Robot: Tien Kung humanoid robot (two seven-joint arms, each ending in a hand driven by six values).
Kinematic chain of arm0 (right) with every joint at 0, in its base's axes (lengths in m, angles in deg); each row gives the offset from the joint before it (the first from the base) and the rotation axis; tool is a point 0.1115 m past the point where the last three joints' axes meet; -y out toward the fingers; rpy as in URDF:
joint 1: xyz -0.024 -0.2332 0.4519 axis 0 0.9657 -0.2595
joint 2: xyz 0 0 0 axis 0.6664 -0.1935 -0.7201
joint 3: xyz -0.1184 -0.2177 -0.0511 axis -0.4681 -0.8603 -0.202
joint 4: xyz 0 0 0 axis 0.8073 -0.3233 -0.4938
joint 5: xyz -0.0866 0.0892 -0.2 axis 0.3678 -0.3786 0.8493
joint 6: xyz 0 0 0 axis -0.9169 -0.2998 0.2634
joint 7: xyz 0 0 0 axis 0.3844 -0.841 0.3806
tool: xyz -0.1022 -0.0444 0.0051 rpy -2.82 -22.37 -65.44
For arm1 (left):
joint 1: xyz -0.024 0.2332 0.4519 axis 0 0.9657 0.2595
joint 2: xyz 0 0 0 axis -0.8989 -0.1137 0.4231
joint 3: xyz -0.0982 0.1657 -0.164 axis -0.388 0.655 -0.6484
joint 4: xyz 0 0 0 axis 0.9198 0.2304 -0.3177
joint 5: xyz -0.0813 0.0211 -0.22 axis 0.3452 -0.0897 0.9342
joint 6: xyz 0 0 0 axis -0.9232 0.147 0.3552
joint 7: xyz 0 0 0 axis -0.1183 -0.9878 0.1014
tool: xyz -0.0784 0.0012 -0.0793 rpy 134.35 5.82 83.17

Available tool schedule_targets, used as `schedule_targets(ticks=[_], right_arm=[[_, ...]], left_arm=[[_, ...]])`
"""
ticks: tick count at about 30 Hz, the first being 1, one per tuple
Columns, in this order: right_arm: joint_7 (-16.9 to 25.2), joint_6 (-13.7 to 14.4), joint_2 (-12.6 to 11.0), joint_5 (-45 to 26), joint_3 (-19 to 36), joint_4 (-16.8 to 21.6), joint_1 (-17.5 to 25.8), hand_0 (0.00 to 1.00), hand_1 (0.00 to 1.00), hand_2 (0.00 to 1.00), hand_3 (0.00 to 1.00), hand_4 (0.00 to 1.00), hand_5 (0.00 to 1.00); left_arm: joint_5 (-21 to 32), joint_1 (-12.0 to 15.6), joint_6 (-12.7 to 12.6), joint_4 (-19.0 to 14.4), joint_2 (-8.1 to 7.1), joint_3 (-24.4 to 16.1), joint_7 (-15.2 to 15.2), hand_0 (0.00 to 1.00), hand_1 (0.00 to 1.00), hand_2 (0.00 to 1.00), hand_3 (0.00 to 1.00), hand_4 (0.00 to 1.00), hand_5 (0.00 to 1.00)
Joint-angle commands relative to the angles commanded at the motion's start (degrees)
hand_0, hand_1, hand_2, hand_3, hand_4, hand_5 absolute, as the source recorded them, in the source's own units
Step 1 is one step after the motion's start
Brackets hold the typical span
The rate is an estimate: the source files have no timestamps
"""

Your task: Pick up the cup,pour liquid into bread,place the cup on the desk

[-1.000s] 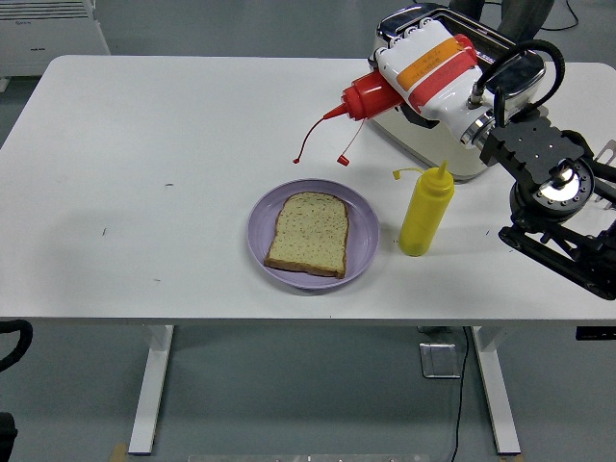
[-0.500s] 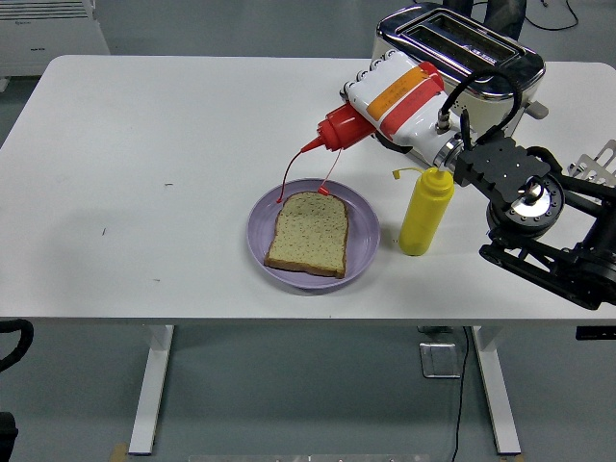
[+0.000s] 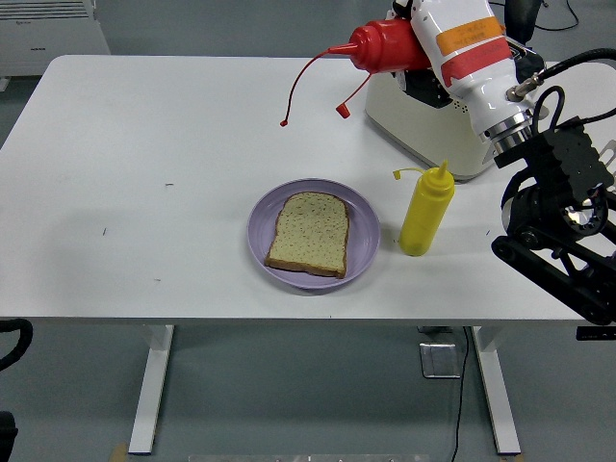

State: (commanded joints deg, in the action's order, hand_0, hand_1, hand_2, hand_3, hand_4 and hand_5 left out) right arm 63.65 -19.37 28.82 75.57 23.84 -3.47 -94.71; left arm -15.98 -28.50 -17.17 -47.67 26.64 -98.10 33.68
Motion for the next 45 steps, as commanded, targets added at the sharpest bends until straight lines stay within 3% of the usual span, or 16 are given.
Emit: schedule_targets(ticks=[5, 9, 12, 21, 31, 35, 39, 45], right_arm=[[5.57, -0.72, 1.0, -11.92, 10.03, 1.08, 5.05, 0.087, 0.161, 0.29, 0.364, 0.47, 0.05], [4.37, 0.87, 1.64, -21.6, 18.77, -0.91, 7.92, 0.087, 0.161, 0.29, 0.364, 0.47, 0.05], [4.56, 2.1, 1.95, -29.05, 21.95, -1.57, 9.92, 0.08, 0.165, 0.289, 0.365, 0.472, 0.06], [6.31, 2.0, 2.95, -50.65, 25.34, -1.94, 13.76, 0.082, 0.165, 0.289, 0.364, 0.468, 0.072], [10.6, -2.09, 4.26, -74.74, 28.0, -2.66, 17.52, 0.085, 0.166, 0.288, 0.364, 0.472, 0.089], [15.78, -6.1, 4.77, -84.28, 29.11, -4.15, 19.72, 0.088, 0.168, 0.284, 0.36, 0.465, 0.094], [18.79, -6.41, 5.01, -82.37, 29.59, -5.08, 21.8, 0.088, 0.168, 0.284, 0.36, 0.465, 0.094], [23.24, -5.34, 4.99, -73.05, 28.21, -7.5, 24.27, 0.097, 0.174, 0.285, 0.358, 0.464, 0.107]], left_arm=[[0.01, -0.1, -0.02, -0.02, -0.03, 0.06, -0.01, 0.721, 0.735, 0.728, 0.665, 0.639, 0.998], [0.02, -0.12, -0.04, -0.03, -0.05, 0.03, 0.01, 0.721, 0.735, 0.728, 0.665, 0.639, 0.998], [0.02, -0.13, -0.05, -0.03, -0.06, 0.05, 0.01, 0.721, 0.735, 0.728, 0.665, 0.64, 0.998], [0.01, -0.2, -0.05, -0.03, -0.07, 0.23, -0.03, 0.721, 0.735, 0.728, 0.665, 0.638, 0.998], [0.0, -0.27, -0.07, -0.03, -0.1, 0.31, -0.03, 0.72, 0.735, 0.728, 0.665, 0.64, 0.998], [0.01, -0.29, -0.07, -0.02, -0.12, 0.42, -0.04, 0.721, 0.735, 0.728, 0.665, 0.641, 0.998], [0.02, -0.22, -0.1, -0.04, -0.16, 0.4, -0.02, 0.721, 0.735, 0.728, 0.665, 0.641, 0.998], [0.01, -0.15, -0.06, -0.03, -0.17, 0.68, -0.04, 0.721, 0.735, 0.728, 0.666, 0.641, 0.998]])
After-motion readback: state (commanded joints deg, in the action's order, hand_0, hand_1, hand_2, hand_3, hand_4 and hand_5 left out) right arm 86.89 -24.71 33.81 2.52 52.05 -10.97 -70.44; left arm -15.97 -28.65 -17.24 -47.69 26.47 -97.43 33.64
